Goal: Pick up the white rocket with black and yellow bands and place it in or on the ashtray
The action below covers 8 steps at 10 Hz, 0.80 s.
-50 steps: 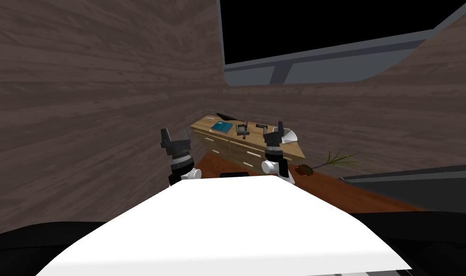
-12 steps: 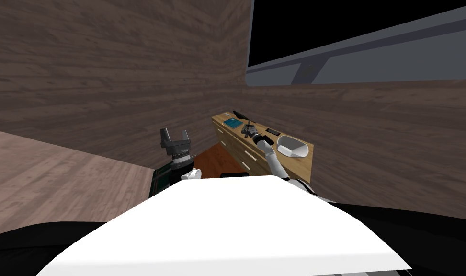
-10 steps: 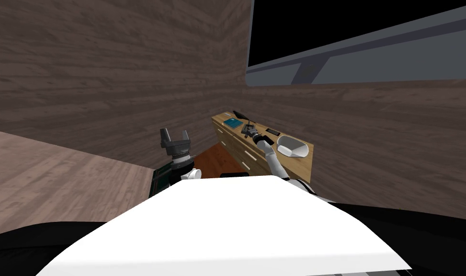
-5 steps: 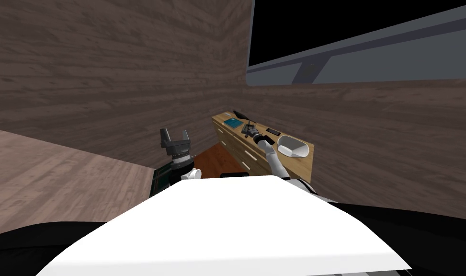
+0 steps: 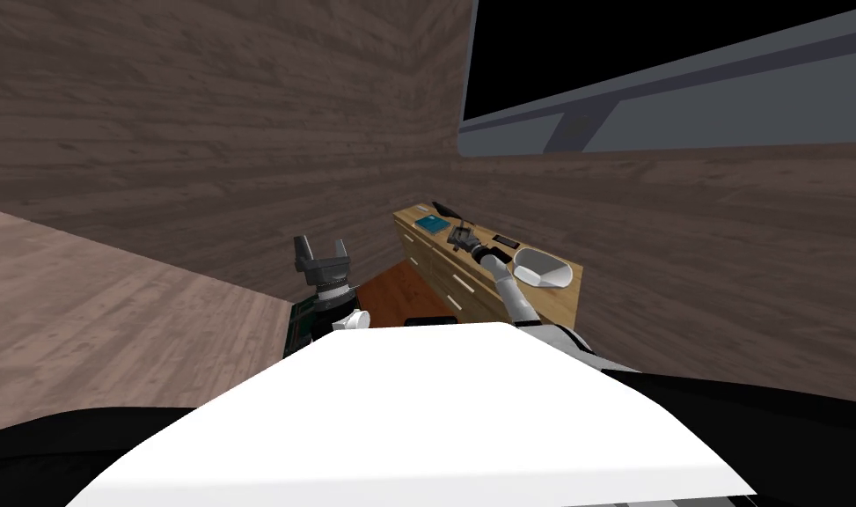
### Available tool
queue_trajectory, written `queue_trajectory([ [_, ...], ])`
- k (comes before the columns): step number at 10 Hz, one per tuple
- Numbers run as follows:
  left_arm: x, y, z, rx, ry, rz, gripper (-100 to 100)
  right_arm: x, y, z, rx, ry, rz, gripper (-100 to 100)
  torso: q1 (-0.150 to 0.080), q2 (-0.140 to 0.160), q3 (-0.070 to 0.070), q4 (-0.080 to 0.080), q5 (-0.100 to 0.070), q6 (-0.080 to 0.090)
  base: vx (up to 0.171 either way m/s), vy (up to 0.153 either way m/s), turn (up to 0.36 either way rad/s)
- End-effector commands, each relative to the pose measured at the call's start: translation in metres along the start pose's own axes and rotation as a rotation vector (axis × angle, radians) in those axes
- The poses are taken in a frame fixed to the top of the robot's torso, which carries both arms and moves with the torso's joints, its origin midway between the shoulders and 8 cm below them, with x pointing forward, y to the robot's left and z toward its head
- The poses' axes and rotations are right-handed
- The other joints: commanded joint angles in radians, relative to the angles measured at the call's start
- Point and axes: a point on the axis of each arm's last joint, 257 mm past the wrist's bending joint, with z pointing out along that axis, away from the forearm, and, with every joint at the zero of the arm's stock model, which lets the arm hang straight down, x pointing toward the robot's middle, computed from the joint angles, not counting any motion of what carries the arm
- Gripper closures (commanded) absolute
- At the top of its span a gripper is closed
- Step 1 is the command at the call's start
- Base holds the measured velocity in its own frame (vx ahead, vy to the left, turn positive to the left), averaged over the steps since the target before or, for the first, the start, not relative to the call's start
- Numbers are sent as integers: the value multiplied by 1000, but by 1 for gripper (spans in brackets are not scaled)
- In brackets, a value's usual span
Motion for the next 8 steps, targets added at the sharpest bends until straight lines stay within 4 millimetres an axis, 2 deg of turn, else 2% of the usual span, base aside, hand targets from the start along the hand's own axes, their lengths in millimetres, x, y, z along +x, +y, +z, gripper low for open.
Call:
queue_trajectory([
  [1, 0, 0, 0, 0, 0, 0, 0, -6, 17, -1, -5, -25, -21, -100, 0, 0, 0, 0, 0, 0, -61, 28, 99],
  [3, 0, 0, 0, 0, 0, 0, 0, -13, 39, -2, -9, -56, -37, -100, 0, 1, 0, 0, 0, 0, -63, 19, 114],
  [4, 0, 0, 0, 0, 0, 0, 0, -13, 39, -2, -9, -56, -39, -100, 0, 1, 0, 0, 0, 0, -49, -2, 29],
  [6, 0, 0, 0, 0, 0, 0, 0, -20, 60, -3, -13, -83, -49, -100, -2, 0, 0, 0, 0, 0, -46, -7, 110],
  [7, 0, 0, 0, 0, 0, 0, 0, -20, 60, -3, -12, -83, -51, -100, -2, 0, 0, 0, 0, 0, -39, -5, 53],
  [8, 0, 0, 0, 0, 0, 0, 0, -23, 71, -4, -14, -96, -55, -100, -2, -1, 0, 0, 0, 0, -36, -3, 85],
])
